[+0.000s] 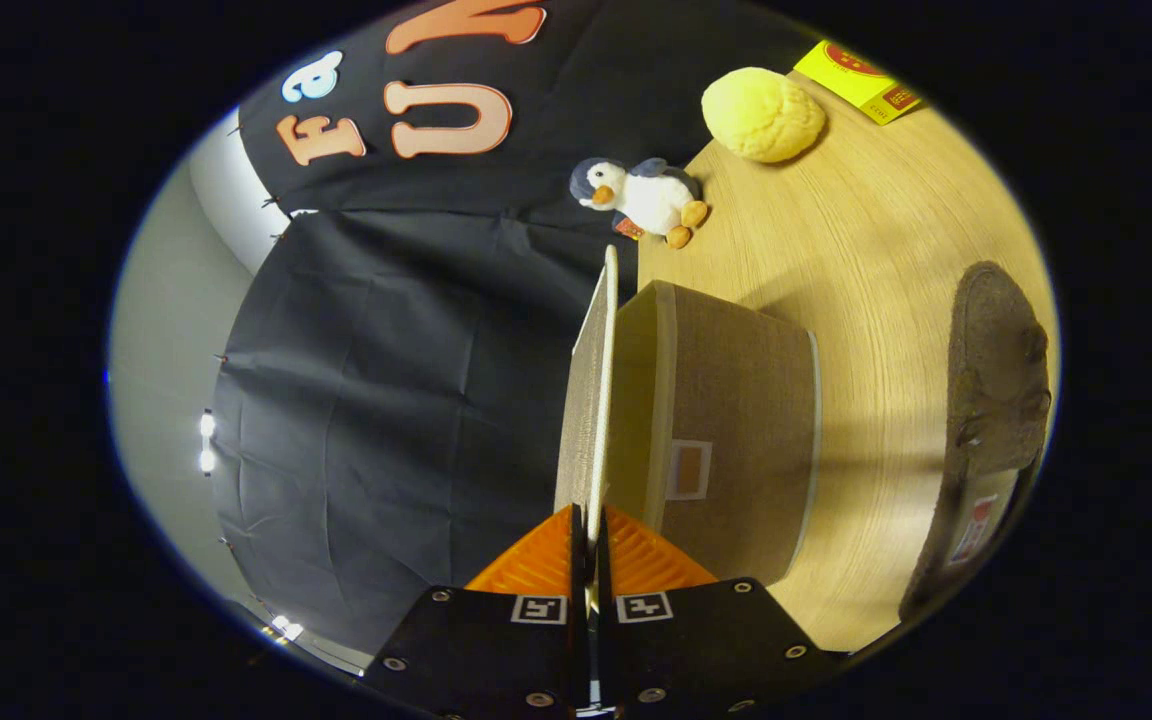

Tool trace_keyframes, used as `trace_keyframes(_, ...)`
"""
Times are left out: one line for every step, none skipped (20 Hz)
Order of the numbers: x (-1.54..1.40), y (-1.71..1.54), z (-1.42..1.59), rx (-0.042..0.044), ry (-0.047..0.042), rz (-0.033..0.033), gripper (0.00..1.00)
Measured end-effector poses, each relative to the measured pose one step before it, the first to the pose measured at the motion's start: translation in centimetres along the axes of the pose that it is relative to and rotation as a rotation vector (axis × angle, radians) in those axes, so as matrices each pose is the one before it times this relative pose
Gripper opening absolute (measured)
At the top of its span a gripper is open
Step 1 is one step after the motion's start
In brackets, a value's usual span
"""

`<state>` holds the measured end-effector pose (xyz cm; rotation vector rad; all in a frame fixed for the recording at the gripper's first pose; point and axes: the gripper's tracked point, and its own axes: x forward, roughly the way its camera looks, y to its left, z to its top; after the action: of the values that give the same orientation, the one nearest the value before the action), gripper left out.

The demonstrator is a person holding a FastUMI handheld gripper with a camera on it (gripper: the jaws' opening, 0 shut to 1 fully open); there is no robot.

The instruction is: Open the storage box then place both shoes into the box .Put the left shoe in first, then the right shoe, with the right side of both shoes facing outward in a uniform manner.

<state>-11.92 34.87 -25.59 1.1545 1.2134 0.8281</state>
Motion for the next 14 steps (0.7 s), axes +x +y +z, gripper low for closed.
trace_keyframes(-0.026,0.627,-0.079,0.00460,0.00168,0.00454,0.02)
trace_keyframes(0.105,0.686,0.202,0.00053,0.00064,0.00289,0.01)
trace_keyframes(-0.007,1.152,0.103,-0.00733,0.00067,0.01249,0.01)
trace_keyframes(0.067,1.368,0.225,-0.01496,-0.00552,0.01473,0.01)
trace_keyframes(0.275,1.502,0.060,-0.01951,-0.00195,0.01208,0.01)
trace_keyframes(0.438,1.550,0.109,-0.02541,-0.00122,0.01091,0.02)
trace_keyframes(0.630,1.193,0.237,-0.02223,0.00107,0.00369,0.02)
trace_keyframes(0.668,1.078,-0.066,-0.01980,0.00061,0.00648,0.03)
trace_keyframes(0.736,0.971,0.104,-0.01587,0.00195,-0.00190,0.03)
trace_keyframes(0.697,1.042,-0.051,-0.01363,0.00376,0.00314,0.04)
trace_keyframes(0.793,0.989,0.120,-0.01838,0.00055,-0.00163,0.04)
trace_keyframes(0.986,0.817,0.161,-0.01648,0.00424,-0.00465,0.05)
trace_keyframes(0.832,0.599,-0.200,-0.01207,0.00679,-0.00520,0.06)
trace_keyframes(0.992,0.429,0.034,-0.00676,0.00449,-0.00748,0.06)
